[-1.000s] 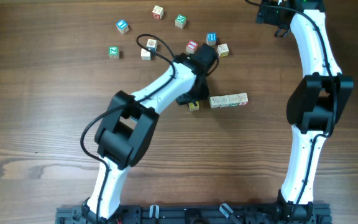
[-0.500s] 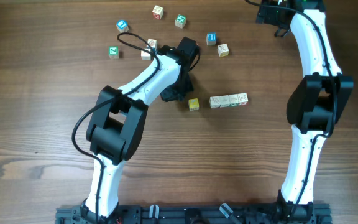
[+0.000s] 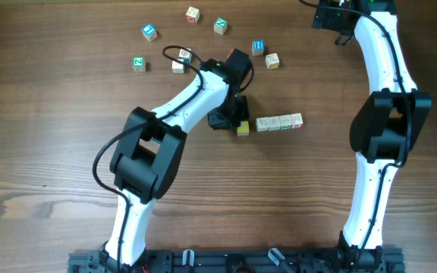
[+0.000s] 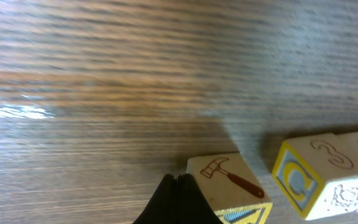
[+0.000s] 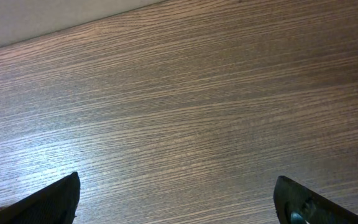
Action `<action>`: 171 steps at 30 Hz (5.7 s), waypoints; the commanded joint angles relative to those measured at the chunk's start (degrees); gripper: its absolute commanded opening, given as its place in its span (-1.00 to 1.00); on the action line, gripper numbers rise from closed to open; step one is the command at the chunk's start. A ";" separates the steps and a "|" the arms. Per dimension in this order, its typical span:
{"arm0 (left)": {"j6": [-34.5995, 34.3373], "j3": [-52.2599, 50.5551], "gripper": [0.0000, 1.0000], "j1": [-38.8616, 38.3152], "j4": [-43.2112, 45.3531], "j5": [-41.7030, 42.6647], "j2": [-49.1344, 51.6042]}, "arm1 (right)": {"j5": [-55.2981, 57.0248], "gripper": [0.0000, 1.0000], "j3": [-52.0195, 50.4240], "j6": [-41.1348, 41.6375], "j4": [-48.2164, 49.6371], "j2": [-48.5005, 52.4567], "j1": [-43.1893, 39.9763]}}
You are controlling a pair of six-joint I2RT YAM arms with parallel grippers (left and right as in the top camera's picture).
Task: Form a horizontal line
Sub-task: 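Set the K block down left of the 3 block, then push the K block rightward against the 3 block with the left gripper, then lift the left gripper and move it back toward the block cluster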
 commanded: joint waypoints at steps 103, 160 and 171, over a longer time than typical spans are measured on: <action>-6.64 -0.39 -0.92 -6.73 2.69 4.17 -1.42 | -0.11 0.99 0.17 -0.76 0.13 -0.39 0.28; -5.14 -0.39 -0.92 -1.92 10.27 -0.83 -1.64 | -0.09 0.99 0.17 -0.76 0.13 -0.39 0.28; -5.14 -0.39 -0.92 -2.49 10.34 -0.92 -1.64 | -0.11 1.00 0.17 -0.76 0.13 -0.39 0.28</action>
